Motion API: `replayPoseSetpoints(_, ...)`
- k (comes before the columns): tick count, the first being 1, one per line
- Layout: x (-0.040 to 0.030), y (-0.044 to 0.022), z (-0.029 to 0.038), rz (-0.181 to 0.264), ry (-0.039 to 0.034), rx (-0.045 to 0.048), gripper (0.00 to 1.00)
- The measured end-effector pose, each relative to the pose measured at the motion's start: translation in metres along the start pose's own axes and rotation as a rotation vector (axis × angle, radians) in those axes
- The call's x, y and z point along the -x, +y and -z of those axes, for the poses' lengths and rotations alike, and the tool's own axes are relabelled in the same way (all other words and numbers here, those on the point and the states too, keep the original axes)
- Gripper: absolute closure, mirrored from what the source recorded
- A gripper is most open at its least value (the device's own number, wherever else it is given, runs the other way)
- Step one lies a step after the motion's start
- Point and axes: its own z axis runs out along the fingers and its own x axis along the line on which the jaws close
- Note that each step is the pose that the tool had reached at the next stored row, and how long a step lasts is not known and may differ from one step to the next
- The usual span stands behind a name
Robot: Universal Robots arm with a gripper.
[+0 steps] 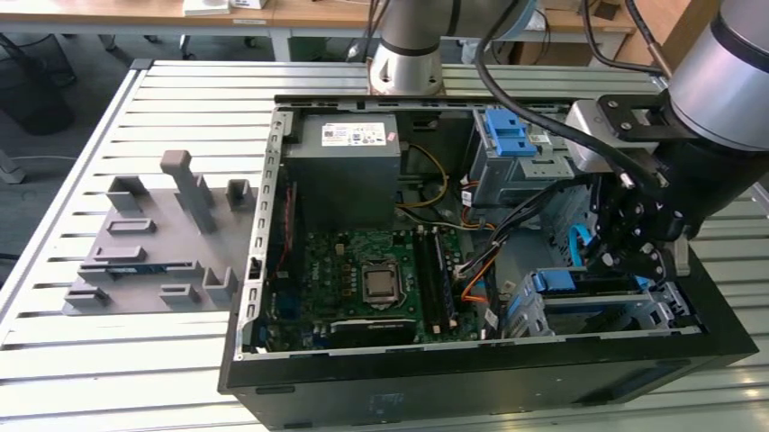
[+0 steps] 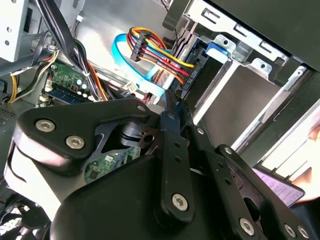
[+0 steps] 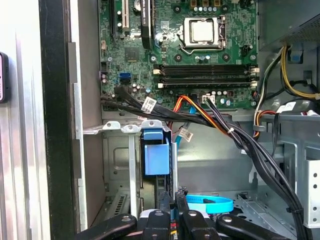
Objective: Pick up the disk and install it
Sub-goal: 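Insert the second disk wire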
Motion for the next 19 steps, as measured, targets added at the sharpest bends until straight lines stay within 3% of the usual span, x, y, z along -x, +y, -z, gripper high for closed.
replayPoseSetpoints(4, -0.0015, 0.0000, -0.0023, 0.001, -0.0004, -0.0017, 0.84)
replayPoseSetpoints(6, -0.0028, 0.0003, -0.0034, 0.001, -0.0054, -0.0024, 0.84)
replayPoseSetpoints(10, -0.0065, 0.0004, -0.0038, 0.000, -0.0537, -0.0021, 0.84)
replayPoseSetpoints(11, -0.0075, 0.0004, -0.0040, 0.000, -0.0590, -0.0021, 0.84)
replayPoseSetpoints(19, -0.0118, 0.0003, -0.0053, -0.001, -0.0598, -0.0020, 0.84)
